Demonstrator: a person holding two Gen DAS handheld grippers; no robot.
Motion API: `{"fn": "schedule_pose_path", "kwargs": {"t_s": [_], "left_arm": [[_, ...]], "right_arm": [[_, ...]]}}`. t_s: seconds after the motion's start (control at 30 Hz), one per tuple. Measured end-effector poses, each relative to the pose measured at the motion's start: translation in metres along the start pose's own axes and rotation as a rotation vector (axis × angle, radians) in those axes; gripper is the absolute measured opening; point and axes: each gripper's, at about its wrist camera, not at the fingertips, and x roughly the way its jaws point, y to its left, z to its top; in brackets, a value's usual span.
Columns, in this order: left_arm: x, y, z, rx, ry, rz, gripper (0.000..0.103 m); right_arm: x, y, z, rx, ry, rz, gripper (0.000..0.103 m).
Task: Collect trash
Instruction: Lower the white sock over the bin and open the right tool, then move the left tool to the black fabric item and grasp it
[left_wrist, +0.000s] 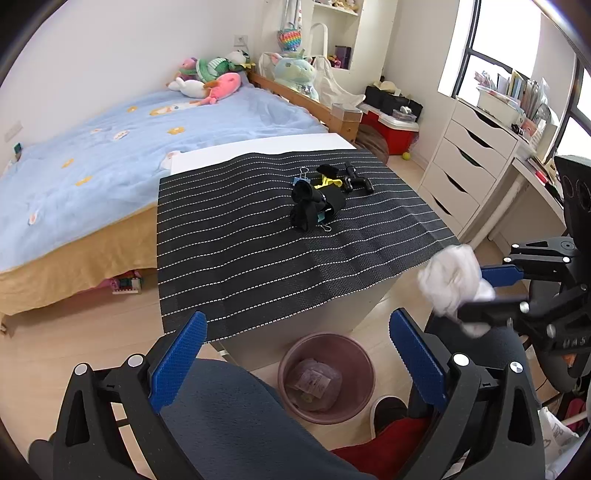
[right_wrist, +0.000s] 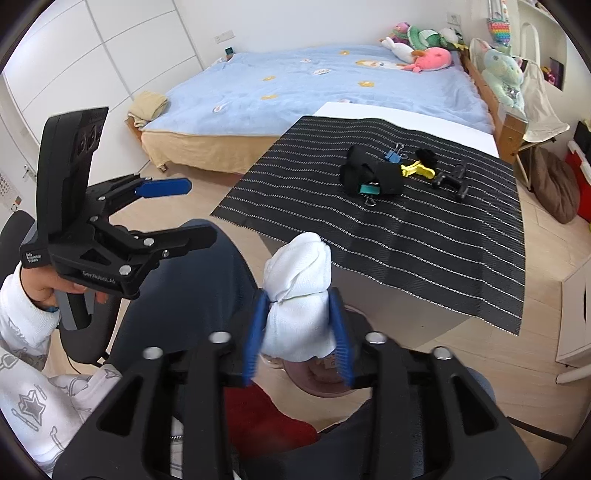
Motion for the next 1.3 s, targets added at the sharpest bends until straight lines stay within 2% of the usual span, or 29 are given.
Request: {"fn": "schedule_pose_path", "kwargs": {"t_s": [0.03, 0.13, 0.3, 0.77, 1.3], "left_arm": [[0.000, 0.000, 0.000, 0.000, 0.000, 0.000, 0.095], [0.000, 0.000, 0.000, 0.000, 0.001, -0.001, 0.095], [0.002, 0.001, 0.000, 0.003, 0.005, 0.001, 0.095], [0.004, -0.006, 0.006, 0.014, 0.004, -0.009, 0.095], [0.022, -0.012, 0.056, 0.051, -0.020, -0.043, 0.095]], "right_arm": [[0.001, 0.001, -0.001, -0.004, 0.002, -0.008, 0.069], [0.002, -0.001, -0.002, 0.004, -0.001, -0.011, 0.087], [0.000, -0.011, -0.003, 0.039, -0.010, -0.027, 0.096], [-0.006, -0.036, -0.002, 0.112, -0.039, -0.067, 0.098], [-0.008, -0.069, 0.014, 0.152, -0.074, -0.110, 0.098]]}}
